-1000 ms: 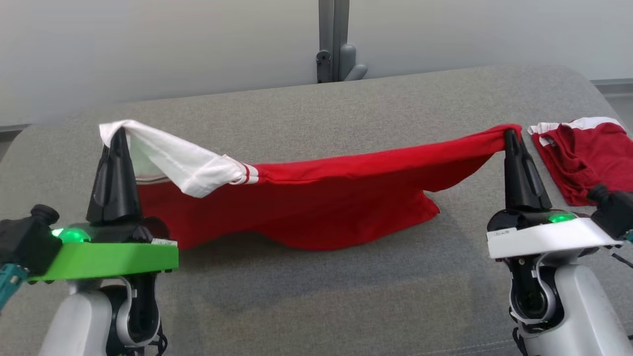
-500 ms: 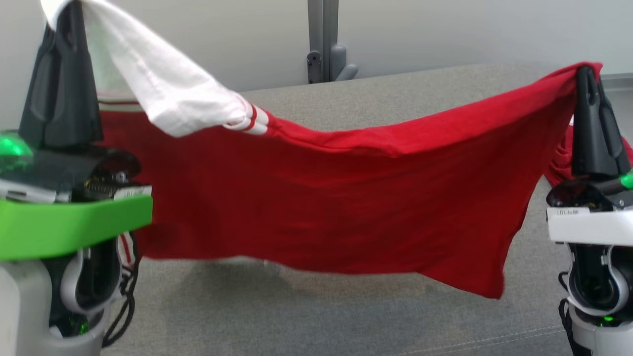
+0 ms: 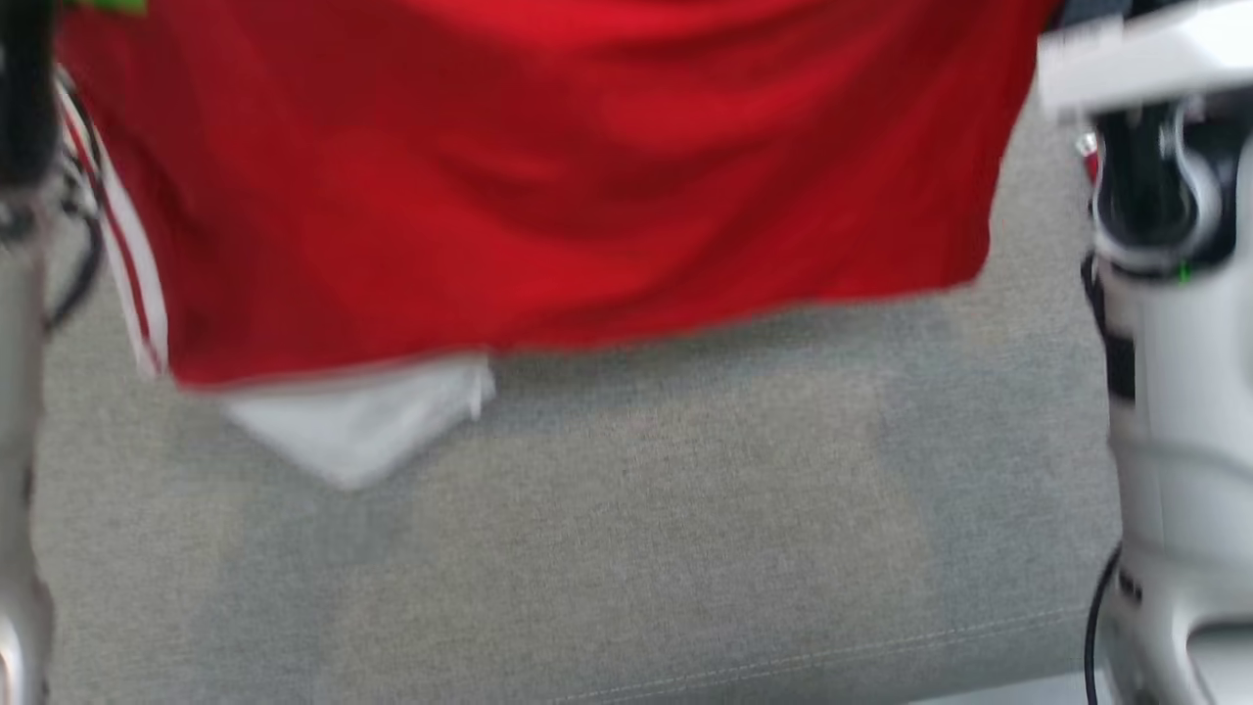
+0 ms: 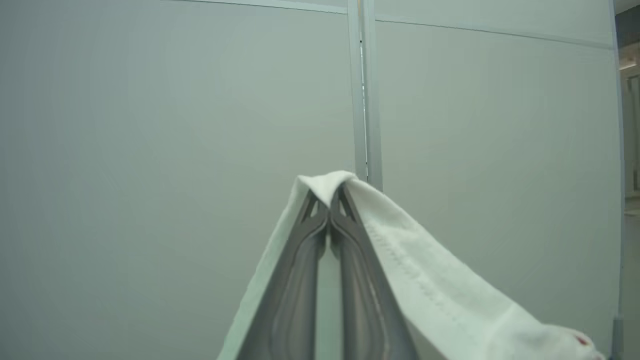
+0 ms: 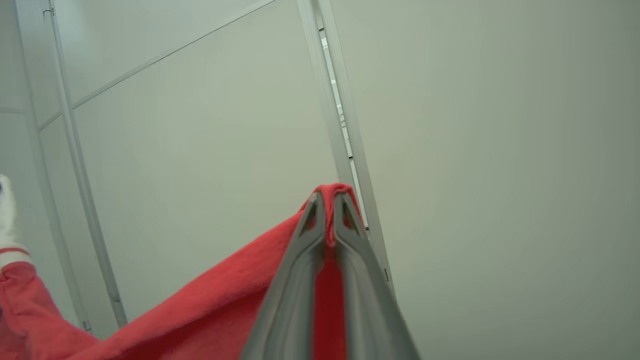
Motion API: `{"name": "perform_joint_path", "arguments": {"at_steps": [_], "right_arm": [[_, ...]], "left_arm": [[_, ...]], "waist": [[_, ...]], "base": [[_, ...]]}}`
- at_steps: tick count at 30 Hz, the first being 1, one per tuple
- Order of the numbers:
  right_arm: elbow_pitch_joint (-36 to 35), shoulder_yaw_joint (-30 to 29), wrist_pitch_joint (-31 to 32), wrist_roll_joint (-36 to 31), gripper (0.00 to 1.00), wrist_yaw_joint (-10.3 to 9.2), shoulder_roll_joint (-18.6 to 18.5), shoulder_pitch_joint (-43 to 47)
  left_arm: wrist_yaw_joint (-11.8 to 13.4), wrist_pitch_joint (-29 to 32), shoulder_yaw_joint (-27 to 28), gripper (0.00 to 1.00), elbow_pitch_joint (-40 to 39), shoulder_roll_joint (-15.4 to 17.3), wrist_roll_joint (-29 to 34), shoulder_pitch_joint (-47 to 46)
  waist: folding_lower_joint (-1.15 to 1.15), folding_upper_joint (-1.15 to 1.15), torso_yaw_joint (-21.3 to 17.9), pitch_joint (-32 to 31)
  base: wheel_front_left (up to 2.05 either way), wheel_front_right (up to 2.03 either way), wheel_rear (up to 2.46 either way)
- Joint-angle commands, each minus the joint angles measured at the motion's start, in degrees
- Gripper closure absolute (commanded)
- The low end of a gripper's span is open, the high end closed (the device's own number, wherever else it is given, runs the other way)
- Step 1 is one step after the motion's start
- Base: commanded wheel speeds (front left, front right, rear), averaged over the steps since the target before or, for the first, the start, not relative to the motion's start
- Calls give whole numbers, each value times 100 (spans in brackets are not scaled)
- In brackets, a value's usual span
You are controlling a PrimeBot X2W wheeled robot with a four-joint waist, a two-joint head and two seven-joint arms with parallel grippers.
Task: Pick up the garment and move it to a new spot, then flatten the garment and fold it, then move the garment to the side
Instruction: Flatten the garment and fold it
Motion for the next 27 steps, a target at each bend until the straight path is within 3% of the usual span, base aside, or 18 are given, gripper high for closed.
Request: {"name": "perform_joint_path", "arguments": {"at_steps": [1,8,14,21,27], "right_arm": [[391,11,-87,-163,100,1,-4,-483],[2861,20,-988,-972,100,1,45,-3038],[4312,-129,-1572,-1439,100,1,134,-4304],[5149,165,-1723,-1249,100,1,191,-4151],[4865,474,-1727,-608,100,1,183,-3422]], "left_arm": [[-61,2,-81,100,345,33,192,-485],[-2,-633,-457,100,2404,-320,978,-2665],[-50,-1567,-566,100,3464,-677,1183,-3630],[-294,-2013,-440,100,4265,-850,927,-3226],[-646,-2095,-120,100,3940,-824,735,-2529]], "waist": [[0,58,-77,832],[0,58,85,1428],[0,58,361,2062],[0,58,472,2836],[0,58,467,3021]], "base": [[0,0,0],[0,0,0],[0,0,0],[0,0,0],[0,0,0]]}}
